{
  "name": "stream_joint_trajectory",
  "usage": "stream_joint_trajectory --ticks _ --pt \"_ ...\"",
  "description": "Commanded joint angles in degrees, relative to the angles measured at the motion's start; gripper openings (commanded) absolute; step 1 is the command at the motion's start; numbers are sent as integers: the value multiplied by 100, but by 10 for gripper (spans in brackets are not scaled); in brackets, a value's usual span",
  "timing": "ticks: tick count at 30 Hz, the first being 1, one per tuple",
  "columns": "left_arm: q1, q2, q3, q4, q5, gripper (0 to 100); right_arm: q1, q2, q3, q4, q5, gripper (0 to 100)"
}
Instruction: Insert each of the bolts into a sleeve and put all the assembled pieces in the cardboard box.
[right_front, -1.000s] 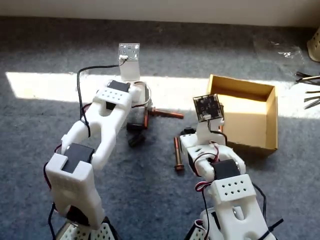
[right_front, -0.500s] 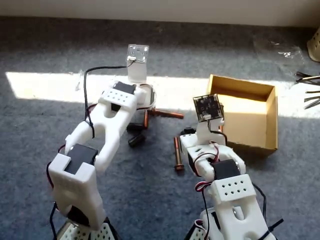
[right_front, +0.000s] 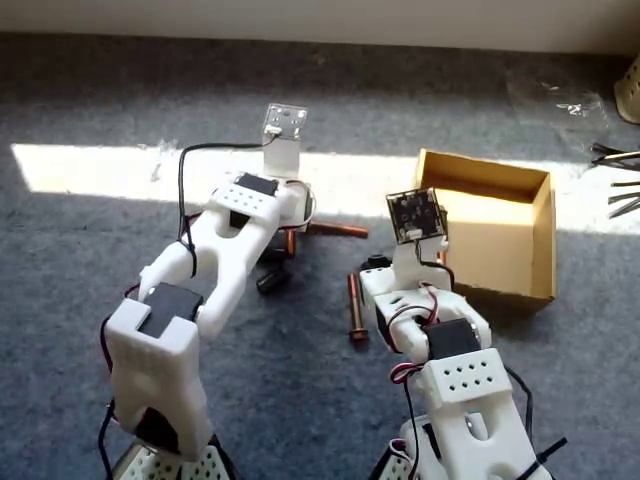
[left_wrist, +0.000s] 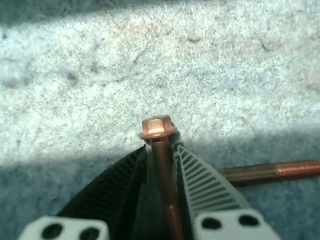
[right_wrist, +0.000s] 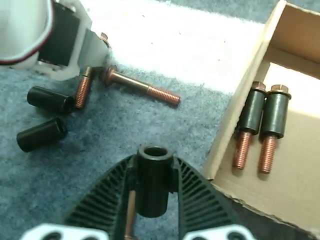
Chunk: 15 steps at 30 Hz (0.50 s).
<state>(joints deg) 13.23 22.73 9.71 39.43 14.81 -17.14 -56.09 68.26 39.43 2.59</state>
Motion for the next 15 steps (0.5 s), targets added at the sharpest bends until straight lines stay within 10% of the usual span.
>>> stream_joint_trajectory --ticks 1,15 --pt "75 101 -479 -105 -114 102 22 -119 -48 -154 70 5" --pt "-48 110 -514 -123 -105 98 22 -119 -48 -154 70 5"
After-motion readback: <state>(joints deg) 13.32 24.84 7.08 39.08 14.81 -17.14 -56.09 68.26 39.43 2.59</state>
